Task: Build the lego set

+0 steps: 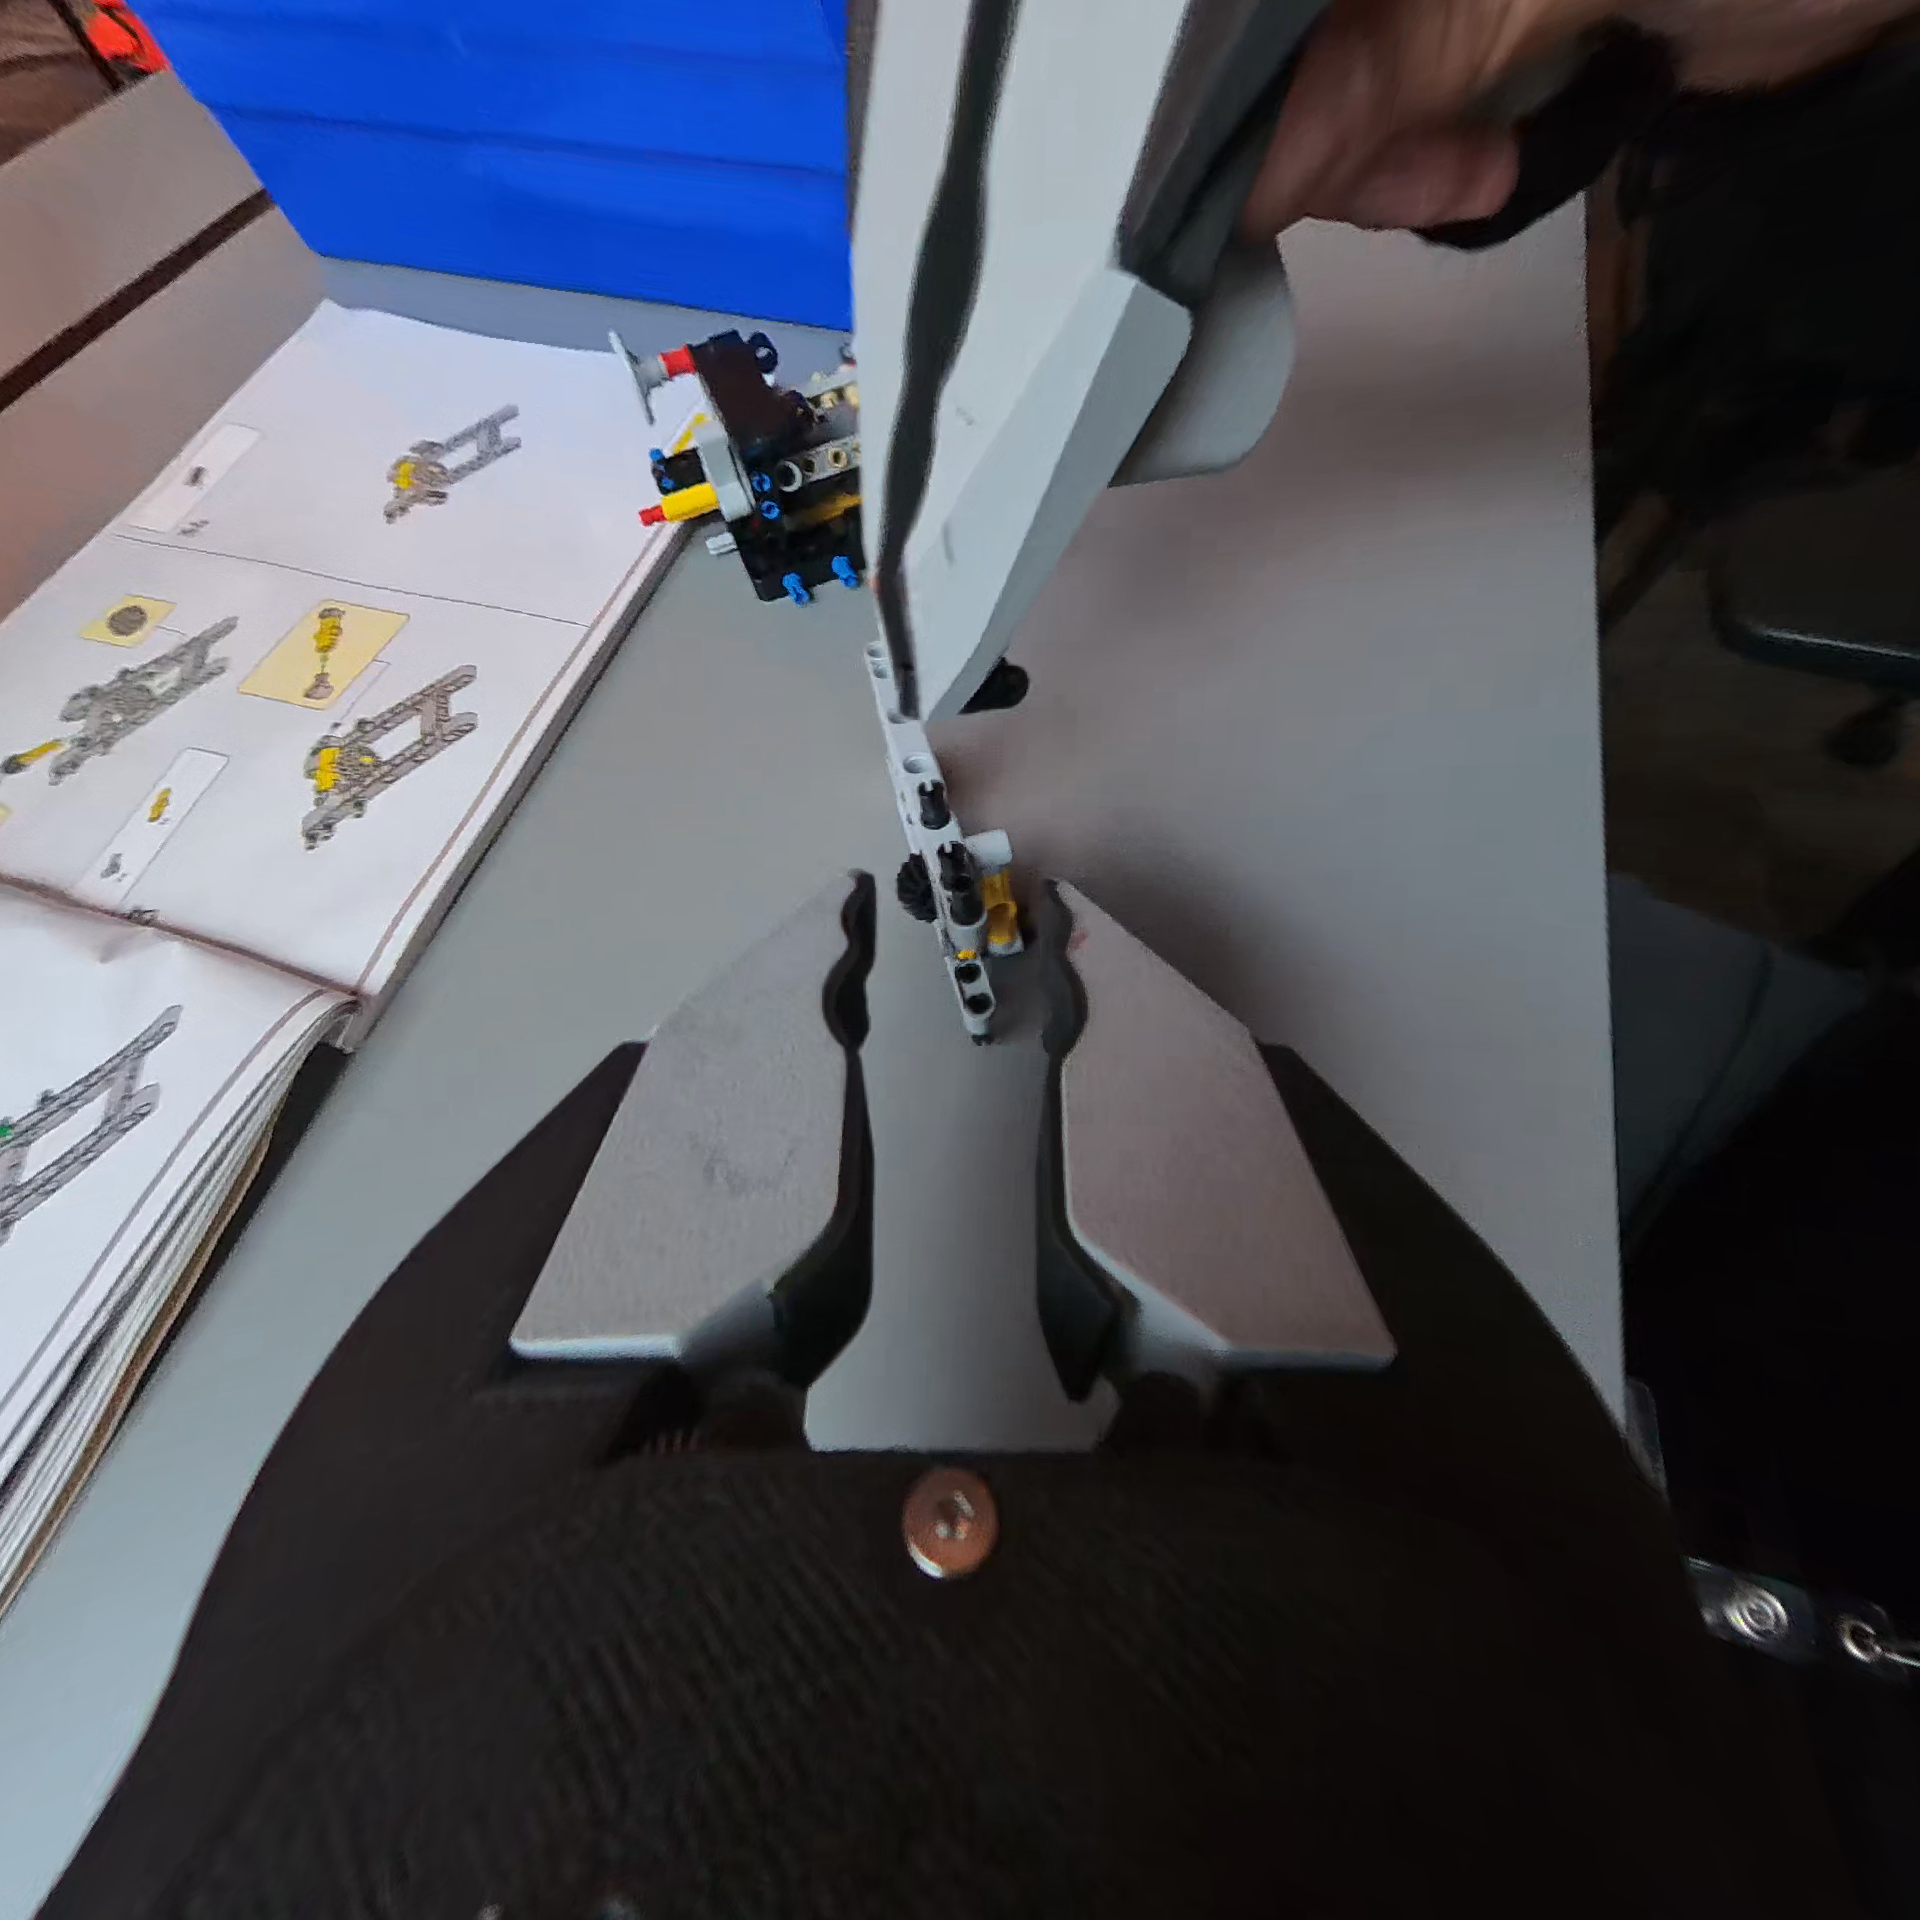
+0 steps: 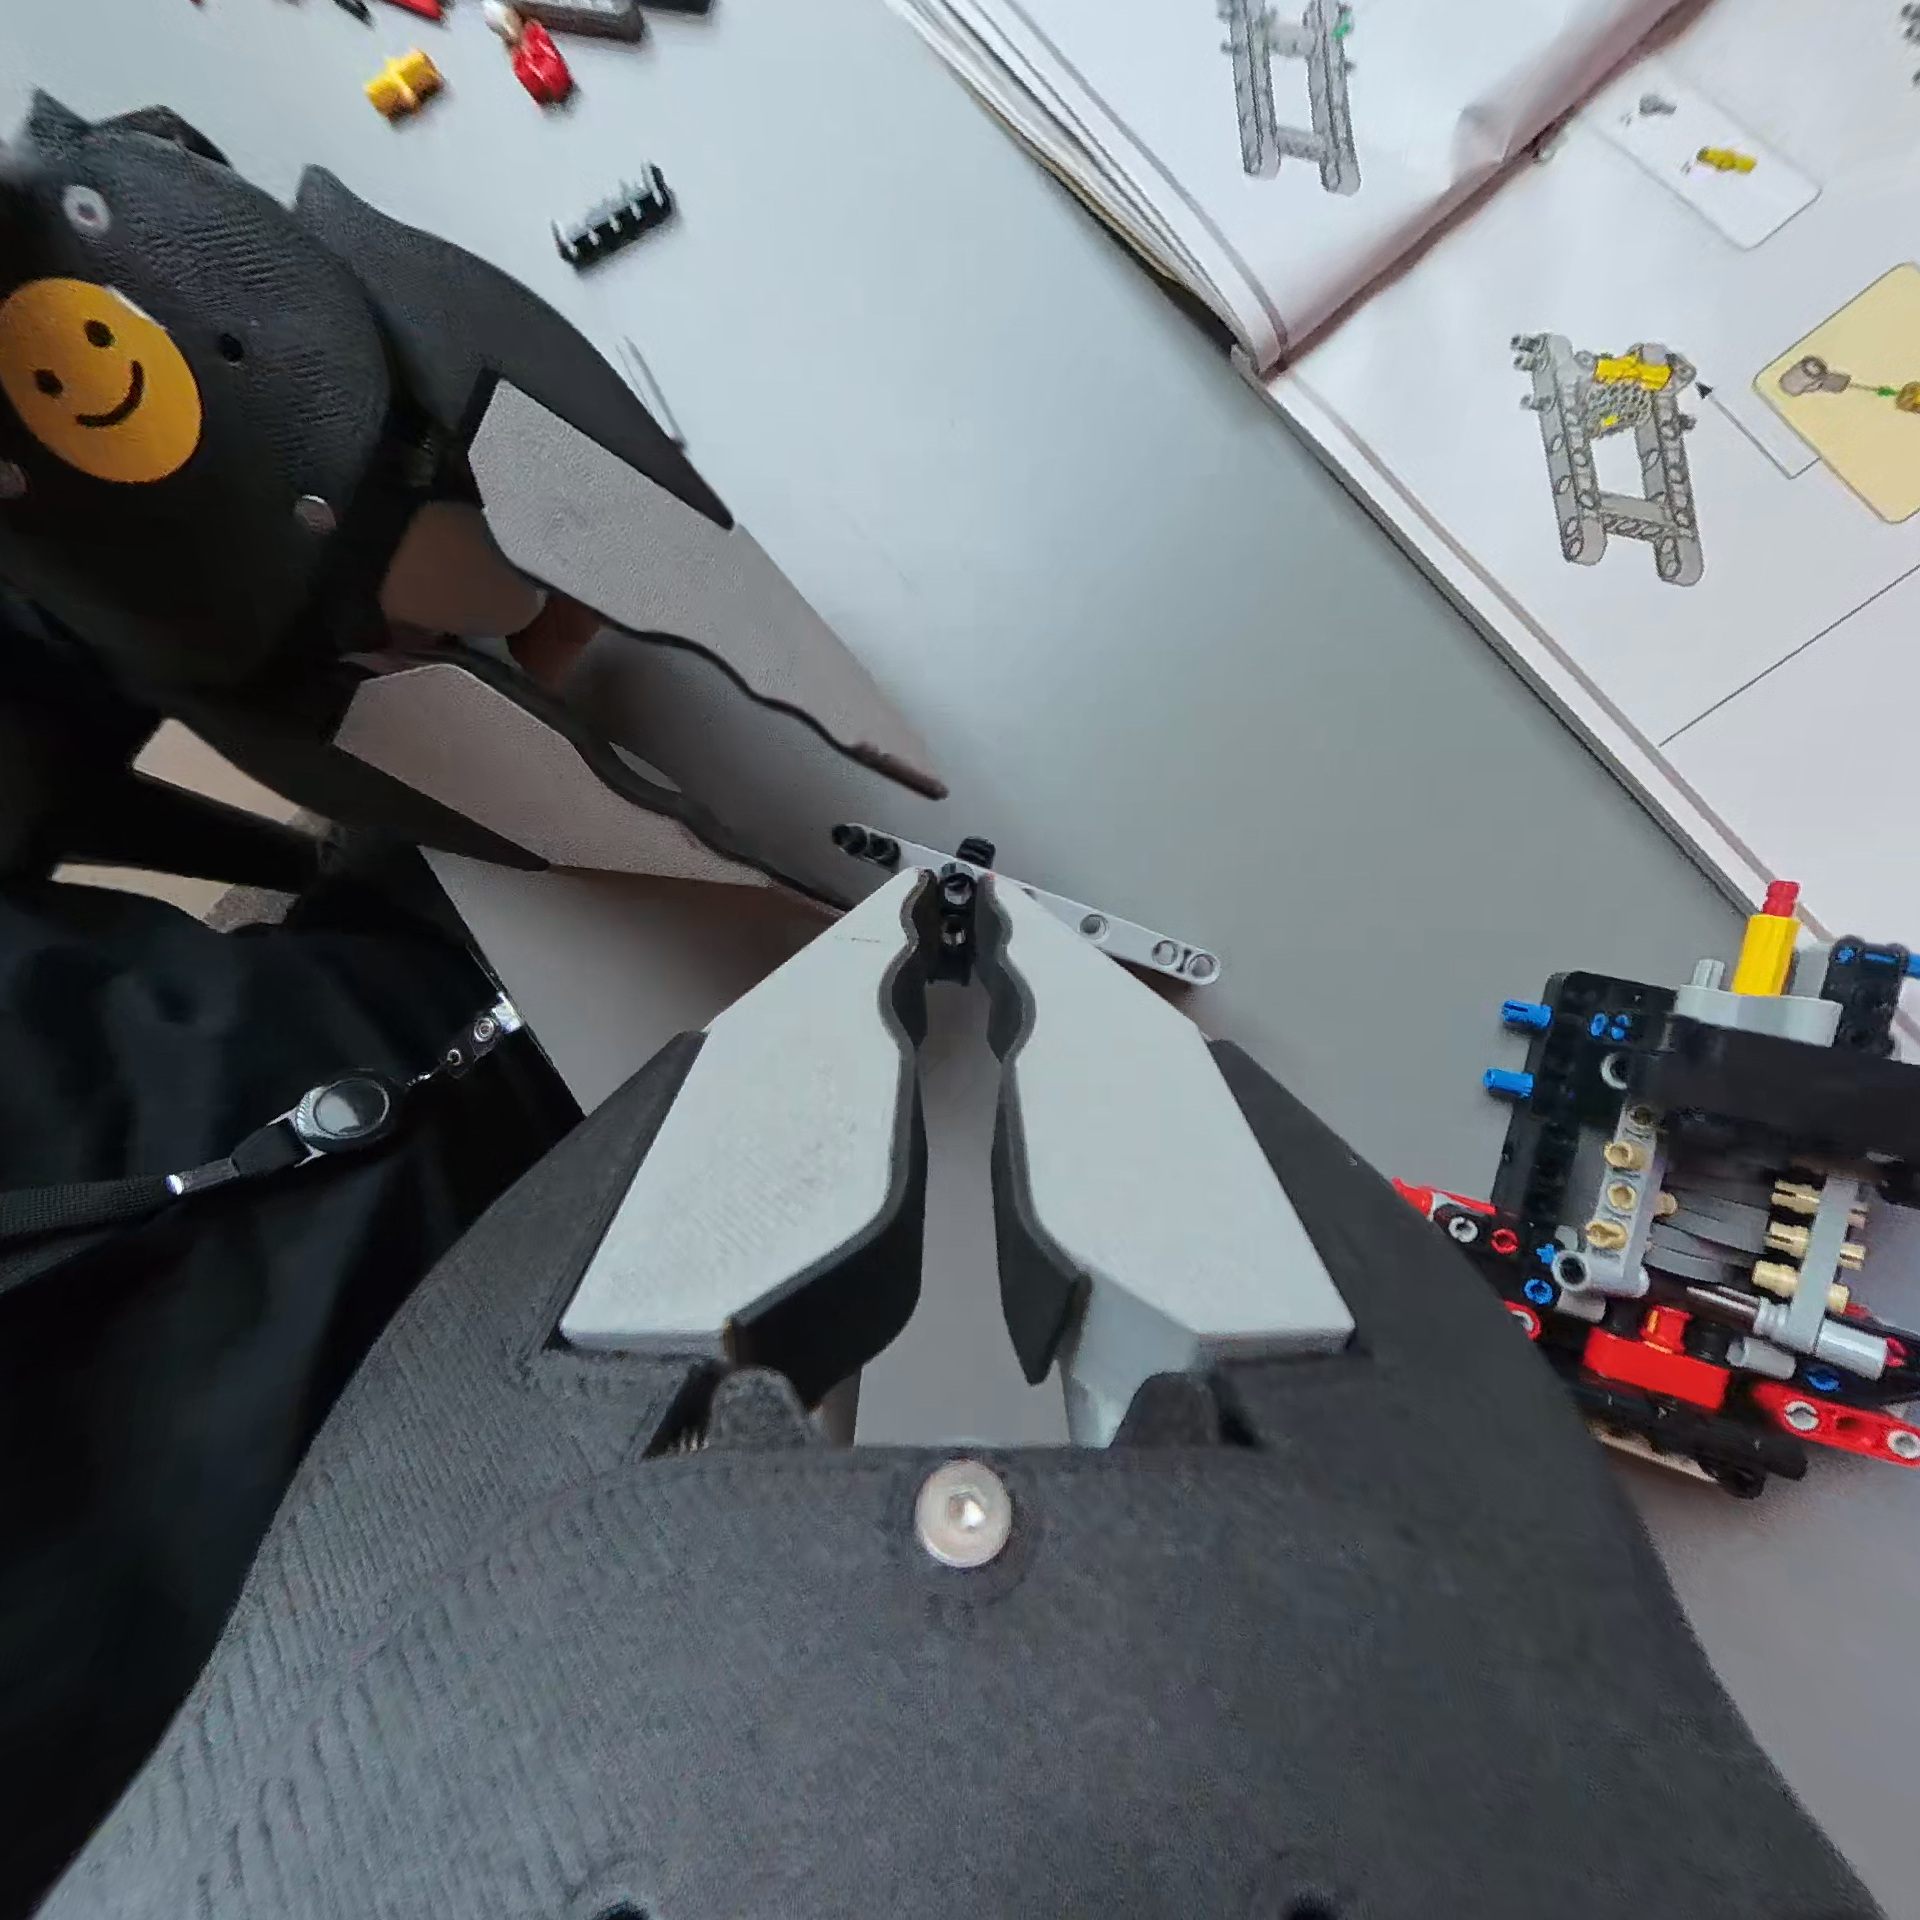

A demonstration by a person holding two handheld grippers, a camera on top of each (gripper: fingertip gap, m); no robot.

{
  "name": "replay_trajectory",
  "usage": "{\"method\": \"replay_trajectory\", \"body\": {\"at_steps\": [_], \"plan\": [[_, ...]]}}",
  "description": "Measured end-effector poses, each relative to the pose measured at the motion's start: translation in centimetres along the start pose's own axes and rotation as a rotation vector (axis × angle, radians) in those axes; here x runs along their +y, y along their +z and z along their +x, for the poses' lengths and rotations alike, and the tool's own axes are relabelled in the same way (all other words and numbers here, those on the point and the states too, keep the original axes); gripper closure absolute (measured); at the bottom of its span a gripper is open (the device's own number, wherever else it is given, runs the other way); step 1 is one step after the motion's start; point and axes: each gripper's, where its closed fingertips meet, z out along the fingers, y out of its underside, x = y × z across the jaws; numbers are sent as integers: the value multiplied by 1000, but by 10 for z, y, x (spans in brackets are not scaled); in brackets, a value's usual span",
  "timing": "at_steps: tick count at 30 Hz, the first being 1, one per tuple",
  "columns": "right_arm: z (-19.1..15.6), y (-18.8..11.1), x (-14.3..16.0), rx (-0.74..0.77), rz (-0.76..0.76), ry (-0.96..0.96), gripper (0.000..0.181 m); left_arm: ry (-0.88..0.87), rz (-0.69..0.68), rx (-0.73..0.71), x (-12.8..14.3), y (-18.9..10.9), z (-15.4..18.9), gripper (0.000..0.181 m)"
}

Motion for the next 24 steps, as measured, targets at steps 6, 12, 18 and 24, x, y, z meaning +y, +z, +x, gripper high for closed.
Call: {"method": "replay_trajectory", "body": {"at_steps": [6,12,18,24], "plan": [[0,9,4,18,-101,31,177,26,-14,-8,4,7,1,176],[1,6,7,26,-98,85,178,9,-11,-57,3,9,-1,177],[8,7,12,41,-87,147,178,-33,-5,-85,1,15,-1,176],[7,8,11,51,-79,178,177,-61,-1,-83,0,15,-2,176]]}}
